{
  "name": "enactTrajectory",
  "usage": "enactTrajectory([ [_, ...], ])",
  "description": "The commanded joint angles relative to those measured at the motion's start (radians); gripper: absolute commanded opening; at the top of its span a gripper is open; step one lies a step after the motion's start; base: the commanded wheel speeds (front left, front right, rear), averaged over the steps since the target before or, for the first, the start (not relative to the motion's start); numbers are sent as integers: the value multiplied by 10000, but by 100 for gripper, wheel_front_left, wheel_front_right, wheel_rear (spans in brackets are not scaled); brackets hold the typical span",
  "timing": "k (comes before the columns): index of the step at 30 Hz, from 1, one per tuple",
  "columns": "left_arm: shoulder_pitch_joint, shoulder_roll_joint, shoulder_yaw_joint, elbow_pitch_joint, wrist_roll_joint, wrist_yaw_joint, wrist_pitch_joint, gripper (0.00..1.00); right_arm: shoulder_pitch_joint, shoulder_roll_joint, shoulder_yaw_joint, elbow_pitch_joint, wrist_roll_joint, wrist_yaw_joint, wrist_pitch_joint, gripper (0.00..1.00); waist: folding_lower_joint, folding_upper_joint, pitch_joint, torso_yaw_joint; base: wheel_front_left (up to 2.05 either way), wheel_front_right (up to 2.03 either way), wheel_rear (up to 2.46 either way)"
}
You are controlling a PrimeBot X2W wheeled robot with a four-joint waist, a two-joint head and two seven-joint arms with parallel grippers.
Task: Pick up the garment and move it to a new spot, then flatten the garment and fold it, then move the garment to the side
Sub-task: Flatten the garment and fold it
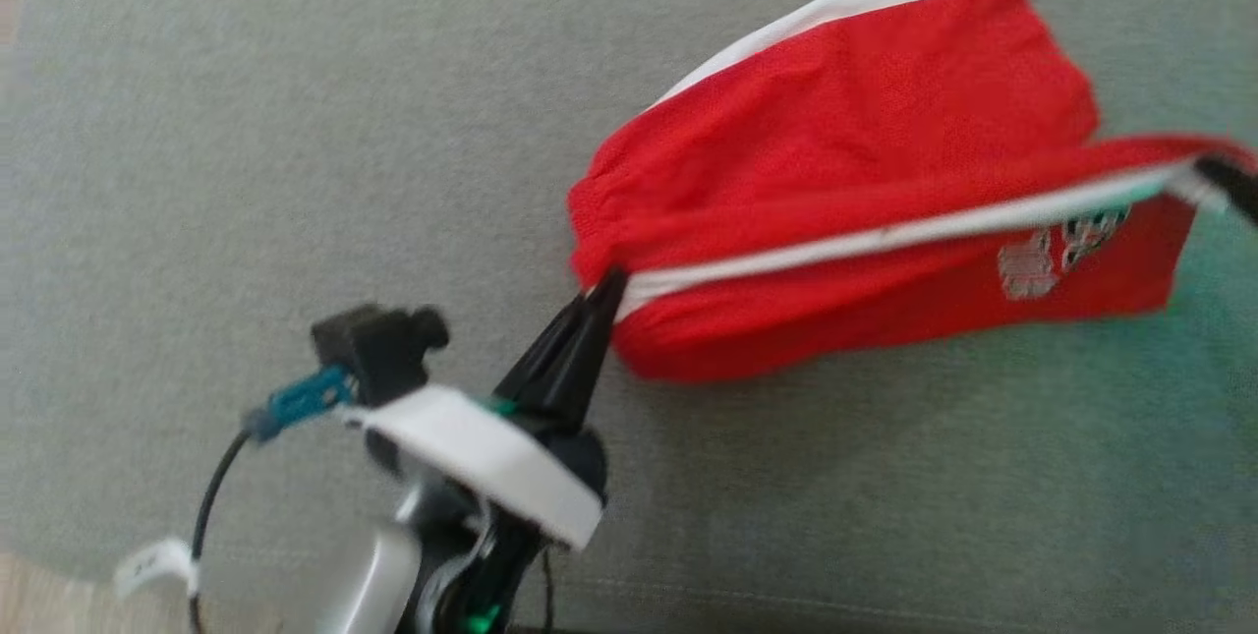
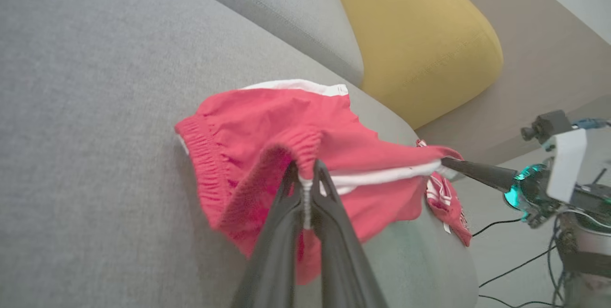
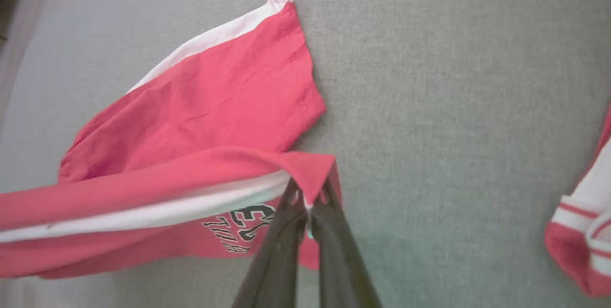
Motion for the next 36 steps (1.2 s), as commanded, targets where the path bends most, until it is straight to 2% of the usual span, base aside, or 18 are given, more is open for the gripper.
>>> enactTrajectory([
  [1,-483,-52,195,-258,-92,30,-12,0,-454,-244,181,-218,-138,67,97,0,0,-1,407,457,0,0,0],
  [5,-1515,-104,-165,66,-417,290,-128,0,-1735,-349,419,702,-681,67,125,0,0,-1,764,867,0,0,0],
  [12,-3161,-117,-808,1133,-1209,1047,-967,0,-3490,-289,633,2068,-1470,67,-254,0,0,-1,1334,1364,0,0,0],
  [20,-4132,-118,-1532,2395,-1953,1356,-1728,0,-4331,-279,812,3142,-1961,67,-930,0,0,-1,1590,1563,0,0,0],
  [28,-4602,-119,-1840,3142,-2130,1543,-2274,0,-4579,-217,842,3597,-1934,67,-1670,0,0,-1,1646,1606,0,0,0],
  [29,-4636,-119,-1858,3216,-2144,1591,-2316,0,-4624,-176,821,3610,-1914,67,-1882,32,0,-1,1649,1610,0,0,0],
  [30,-4672,-119,-1892,3292,-2141,1632,-2341,0,-4680,-129,774,3621,-1901,67,-2168,100,0,-1,1653,1611,0,0,0],
  [31,-4700,-119,-1924,3352,-2147,1653,-2369,0,-4714,-82,716,3683,-1926,67,-2406,100,0,-1,1649,1605,0,0,0],
  [32,-4717,-119,-1946,3409,-2160,1682,-2400,6,-4731,-85,775,3740,-1937,67,-2591,100,0,-1,1642,1597,0,0,0],
  [33,-4724,-119,-1965,3473,-2148,1722,-2432,28,-4726,-98,816,3806,-1930,67,-2744,100,0,-1,1629,1580,0,0,0],
  [34,-4720,-119,-1978,3535,-2126,1764,-2463,61,-4709,-113,850,3877,-1900,67,-2849,100,0,-1,1613,1557,0,0,0],
  [35,-4709,-118,-1980,3584,-2094,1798,-2510,100,-4674,-117,899,3920,-1846,67,-2913,100,0,-1,1590,1519,0,0,0],
  [36,-4709,-118,-1980,3584,-2094,1798,-2510,100,-4674,-117,899,3920,-1846,67,-2913,100,0,-1,1590,1519,0,0,0],
])
